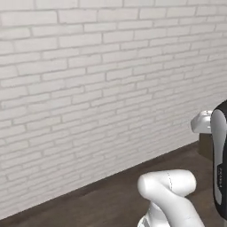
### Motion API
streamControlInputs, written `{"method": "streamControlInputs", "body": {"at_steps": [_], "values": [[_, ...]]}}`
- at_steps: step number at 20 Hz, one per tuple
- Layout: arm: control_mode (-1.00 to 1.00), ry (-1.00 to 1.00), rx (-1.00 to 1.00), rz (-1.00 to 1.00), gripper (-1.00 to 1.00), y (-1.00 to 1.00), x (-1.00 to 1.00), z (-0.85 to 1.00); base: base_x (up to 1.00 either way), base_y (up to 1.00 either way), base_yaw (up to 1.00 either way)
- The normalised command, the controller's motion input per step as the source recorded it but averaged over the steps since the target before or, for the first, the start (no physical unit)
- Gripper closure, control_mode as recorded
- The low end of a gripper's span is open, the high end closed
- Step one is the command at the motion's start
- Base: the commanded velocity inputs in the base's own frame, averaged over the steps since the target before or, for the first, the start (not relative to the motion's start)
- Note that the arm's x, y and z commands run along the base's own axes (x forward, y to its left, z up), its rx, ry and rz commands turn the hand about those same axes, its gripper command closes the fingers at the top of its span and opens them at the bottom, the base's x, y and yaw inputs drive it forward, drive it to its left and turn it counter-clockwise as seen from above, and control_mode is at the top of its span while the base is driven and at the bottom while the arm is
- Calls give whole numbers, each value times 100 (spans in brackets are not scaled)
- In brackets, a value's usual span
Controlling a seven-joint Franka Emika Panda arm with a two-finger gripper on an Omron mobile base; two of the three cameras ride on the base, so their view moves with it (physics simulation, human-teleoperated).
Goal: Start the toaster. Once the lever pops up, take the bread to the plate on the dining counter.
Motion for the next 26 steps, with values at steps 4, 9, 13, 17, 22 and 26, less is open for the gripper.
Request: {"method": "streamControlInputs", "body": {"at_steps": [4,9,13,17,22,26], "values": [[100,0,0,0,100,0,0,0,73,-5,-62],[100,0,0,0,100,0,0,0,79,-5,-59],[100,0,0,0,100,0,0,0,83,-4,-58],[100,0,0,0,100,0,0,0,83,-3,-58],[100,0,0,0,100,0,0,0,84,-2,-57],[100,0,0,0,100,0,0,0,93,-1,-55]]}}
